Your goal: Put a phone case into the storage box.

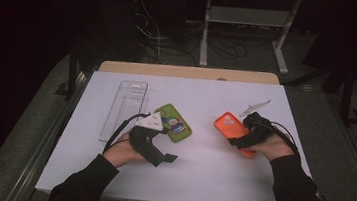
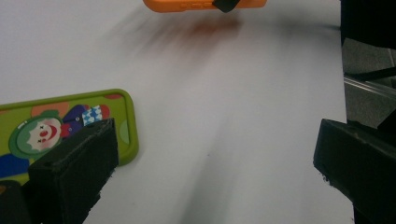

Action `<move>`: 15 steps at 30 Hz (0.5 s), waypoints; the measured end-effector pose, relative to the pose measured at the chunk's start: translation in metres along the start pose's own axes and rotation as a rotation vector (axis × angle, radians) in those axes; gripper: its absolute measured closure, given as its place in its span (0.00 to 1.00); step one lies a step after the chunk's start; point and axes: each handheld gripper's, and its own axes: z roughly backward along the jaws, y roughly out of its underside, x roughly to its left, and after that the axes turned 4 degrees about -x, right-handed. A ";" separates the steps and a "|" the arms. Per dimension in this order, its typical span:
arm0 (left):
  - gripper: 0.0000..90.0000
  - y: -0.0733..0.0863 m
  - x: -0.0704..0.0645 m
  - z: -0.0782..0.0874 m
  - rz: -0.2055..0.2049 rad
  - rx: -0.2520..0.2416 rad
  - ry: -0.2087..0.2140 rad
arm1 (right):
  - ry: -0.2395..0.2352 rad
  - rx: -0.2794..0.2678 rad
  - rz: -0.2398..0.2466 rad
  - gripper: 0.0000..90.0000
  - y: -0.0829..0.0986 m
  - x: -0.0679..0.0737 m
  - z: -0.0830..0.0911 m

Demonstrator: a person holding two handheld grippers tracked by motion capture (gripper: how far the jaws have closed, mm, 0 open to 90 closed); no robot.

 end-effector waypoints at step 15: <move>0.00 -0.034 0.021 -0.010 -0.024 -0.046 0.017 | -0.117 -0.002 0.106 0.17 -0.037 0.004 -0.004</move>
